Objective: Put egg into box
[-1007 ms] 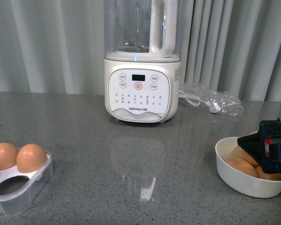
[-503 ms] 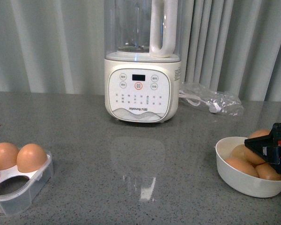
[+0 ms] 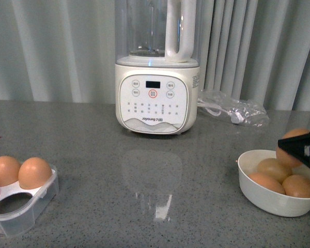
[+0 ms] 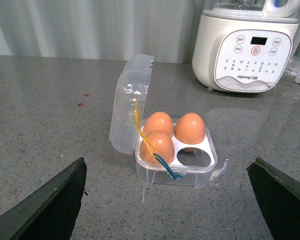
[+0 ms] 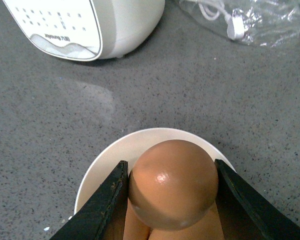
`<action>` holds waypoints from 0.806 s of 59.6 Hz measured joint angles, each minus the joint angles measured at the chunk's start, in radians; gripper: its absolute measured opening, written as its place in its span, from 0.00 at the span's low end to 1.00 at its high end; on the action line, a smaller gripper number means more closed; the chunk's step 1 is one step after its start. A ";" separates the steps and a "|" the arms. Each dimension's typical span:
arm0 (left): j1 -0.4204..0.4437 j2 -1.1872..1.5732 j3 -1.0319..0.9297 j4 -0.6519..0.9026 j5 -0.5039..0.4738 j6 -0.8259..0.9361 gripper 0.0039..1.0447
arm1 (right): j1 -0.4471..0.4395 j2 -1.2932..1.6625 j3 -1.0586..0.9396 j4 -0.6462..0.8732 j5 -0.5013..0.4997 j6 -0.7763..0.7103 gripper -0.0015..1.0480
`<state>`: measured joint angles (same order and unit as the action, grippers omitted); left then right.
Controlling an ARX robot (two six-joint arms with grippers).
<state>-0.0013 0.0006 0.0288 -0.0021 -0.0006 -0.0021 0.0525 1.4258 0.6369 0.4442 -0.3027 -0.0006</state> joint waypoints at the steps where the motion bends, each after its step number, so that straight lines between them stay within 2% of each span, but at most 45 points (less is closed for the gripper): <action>1: 0.000 0.000 0.000 0.000 0.000 0.000 0.94 | 0.000 -0.010 0.003 -0.004 -0.007 0.000 0.41; 18: 0.000 0.000 0.000 0.000 0.000 0.000 0.94 | 0.050 0.005 0.142 -0.002 -0.119 -0.030 0.41; 37: 0.000 0.000 0.000 0.000 0.000 0.000 0.94 | 0.235 0.265 0.391 0.009 -0.201 -0.048 0.41; 48: 0.000 0.000 0.000 0.000 0.000 0.000 0.94 | 0.356 0.308 0.418 0.027 -0.267 -0.042 0.41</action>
<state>-0.0013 0.0006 0.0288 -0.0021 -0.0006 -0.0021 0.4084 1.7336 1.0554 0.4717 -0.5697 -0.0422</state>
